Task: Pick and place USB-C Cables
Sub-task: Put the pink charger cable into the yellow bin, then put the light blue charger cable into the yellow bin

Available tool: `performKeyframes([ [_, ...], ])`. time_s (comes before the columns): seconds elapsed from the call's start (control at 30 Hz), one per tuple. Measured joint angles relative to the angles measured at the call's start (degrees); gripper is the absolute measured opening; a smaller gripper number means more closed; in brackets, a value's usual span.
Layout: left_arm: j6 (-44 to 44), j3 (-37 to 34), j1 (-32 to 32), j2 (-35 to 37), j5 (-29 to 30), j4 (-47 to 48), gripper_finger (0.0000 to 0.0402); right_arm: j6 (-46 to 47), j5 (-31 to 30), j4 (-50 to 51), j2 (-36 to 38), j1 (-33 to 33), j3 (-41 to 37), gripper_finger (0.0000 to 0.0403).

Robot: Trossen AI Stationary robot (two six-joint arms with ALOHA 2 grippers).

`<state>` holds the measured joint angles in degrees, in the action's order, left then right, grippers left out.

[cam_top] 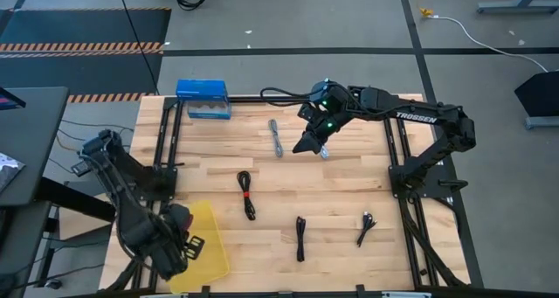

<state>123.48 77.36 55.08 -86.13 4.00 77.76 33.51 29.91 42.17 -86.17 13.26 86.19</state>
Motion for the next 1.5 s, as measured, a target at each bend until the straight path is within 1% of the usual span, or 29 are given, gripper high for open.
performKeyframes([
  [0.07,2.1,0.0,0.2,-1.8,-1.0,-0.2,0.003,1.3,-0.1,0.0,0.0,0.0,0.0,0.011],
  [0.3,1.8,0.0,-0.5,-7.6,-1.1,-3.5,0.004,5.6,-0.4,-0.1,0.0,0.0,0.0,0.011],
  [0.43,0.9,0.0,-1.0,-7.7,-0.2,-3.8,0.0042,6.8,-0.4,-0.1,0.0,0.0,0.0,0.011],
  [0.53,0.6,0.0,-1.6,-7.1,-0.2,-3.4,0.0055,6.8,-0.5,-0.1,0.0,-0.5,0.0,0.011],
  [0.67,1.1,0.0,-2.0,-6.3,-0.2,-4.0,0.0095,5.8,-0.4,-0.1,0.0,-0.6,0.0,0.011],
  [0.77,1.2,0.0,-2.6,-6.3,-0.4,-4.5,0.0139,4.5,0.1,0.0,0.0,-0.4,0.0,0.011],
  [0.9,0.3,0.0,-4.4,-6.0,-0.5,-5.8,0.0198,2.4,3.0,1.2,0.0,0.0,0.0,0.011],
  [0.97,-0.4,0.0,-5.4,-5.0,0.1,-6.6,0.0221,1.1,2.5,3.0,0.0,0.0,0.0,0.011],
  [1.0,-0.9,0.0,-6.1,-4.1,1.1,-7.7,0.023,0.2,1.4,4.1,0.0,0.0,0.0,0.011],
  [1.07,-1.4,0.0,-7.7,-2.4,4.8,-9.7,0.0244,-2.4,-2.5,7.1,0.0,0.4,0.0,0.011],
  [1.13,-1.6,0.0,-9.2,-0.2,11.6,-11.9,0.0251,-3.9,-8.0,10.8,0.0,1.3,0.0,0.011],
  [1.2,-3.2,0.0,-11.1,2.5,19.5,-15.0,0.0253,-4.2,-12.8,14.4,0.0,2.8,-0.3,0.0111],
  [1.27,-7.7,0.0,-12.9,4.8,27.6,-19.3,0.0252,-5.0,-14.1,17.0,0.0,4.8,-1.3,0.0113],
  [1.33,-15.0,0.0,-15.6,7.2,34.2,-25.1,0.0248,-5.7,-13.9,18.9,0.0,6.7,-3.1,0.012],
  [1.4,-25.5,0.0,-18.3,9.1,38.7,-32.9,0.0243,-6.5,-13.3,19.1,0.0,8.1,-5.6,0.0132],
  [1.47,-38.1,0.0,-21.3,10.4,40.5,-41.8,0.0239,-6.5,-13.6,19.0,0.0,8.8,-8.5,0.0146],
  [1.5,-44.4,0.0,-22.9,10.8,40.6,-46.8,0.0237,-5.9,-14.6,18.4,0.0,9.0,-10.0,0.0153],
])
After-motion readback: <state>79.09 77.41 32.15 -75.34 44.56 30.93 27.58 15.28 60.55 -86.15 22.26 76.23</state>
